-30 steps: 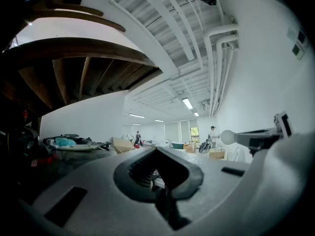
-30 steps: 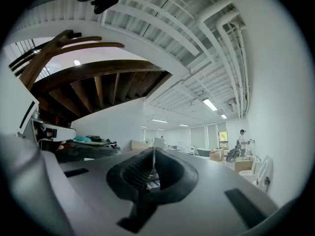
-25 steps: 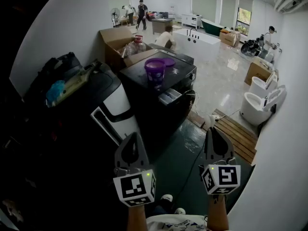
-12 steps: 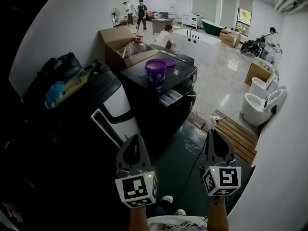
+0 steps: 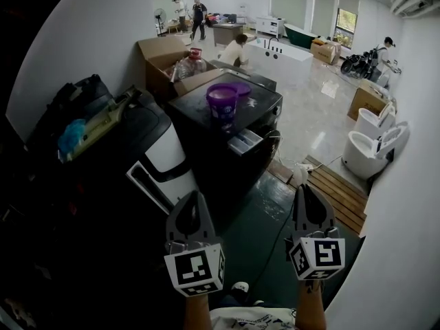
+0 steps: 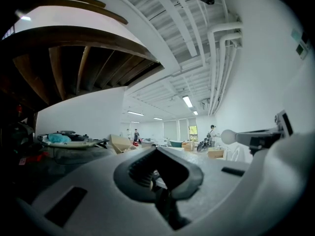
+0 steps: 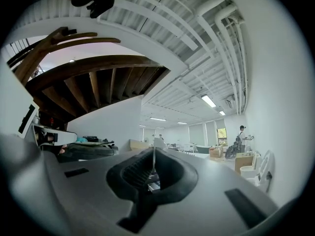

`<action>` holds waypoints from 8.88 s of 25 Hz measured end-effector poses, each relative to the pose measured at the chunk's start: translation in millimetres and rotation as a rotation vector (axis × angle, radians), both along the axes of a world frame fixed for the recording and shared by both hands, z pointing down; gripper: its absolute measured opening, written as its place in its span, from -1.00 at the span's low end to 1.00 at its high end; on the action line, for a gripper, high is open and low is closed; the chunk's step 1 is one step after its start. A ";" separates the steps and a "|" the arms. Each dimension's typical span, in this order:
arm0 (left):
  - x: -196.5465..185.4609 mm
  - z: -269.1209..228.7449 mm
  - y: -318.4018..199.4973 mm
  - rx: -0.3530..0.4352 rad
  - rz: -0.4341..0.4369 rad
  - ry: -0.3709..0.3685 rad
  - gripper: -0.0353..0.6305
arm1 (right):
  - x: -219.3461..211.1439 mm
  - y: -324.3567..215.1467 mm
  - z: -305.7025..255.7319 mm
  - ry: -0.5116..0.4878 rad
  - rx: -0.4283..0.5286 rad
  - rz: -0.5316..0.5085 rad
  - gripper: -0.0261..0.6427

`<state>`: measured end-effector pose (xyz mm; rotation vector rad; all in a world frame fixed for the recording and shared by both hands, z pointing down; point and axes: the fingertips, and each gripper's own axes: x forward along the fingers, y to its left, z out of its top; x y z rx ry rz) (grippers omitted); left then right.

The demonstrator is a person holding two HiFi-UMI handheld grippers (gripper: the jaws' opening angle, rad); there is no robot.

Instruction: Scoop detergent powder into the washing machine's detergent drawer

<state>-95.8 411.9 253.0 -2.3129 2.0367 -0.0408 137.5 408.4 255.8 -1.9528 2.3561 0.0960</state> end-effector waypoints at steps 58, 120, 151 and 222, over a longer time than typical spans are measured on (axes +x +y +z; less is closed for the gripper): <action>10.1 6.0 -393.2 -0.045 -0.229 -0.018 -0.88 | -10.4 -442.2 -2.9 0.012 -0.016 -0.279 -0.85; -86.0 97.8 -643.0 -0.286 -0.161 -0.017 -0.88 | -145.1 -683.4 106.0 0.207 -0.515 -0.547 -0.85; -83.5 130.3 -658.0 -0.363 -0.126 -0.019 -0.88 | -177.5 -686.8 170.3 0.721 -0.861 -0.730 -0.85; -70.1 115.1 -635.0 -0.336 -0.125 -0.029 -0.88 | -168.8 -663.4 118.9 -0.881 -1.174 -1.000 -0.85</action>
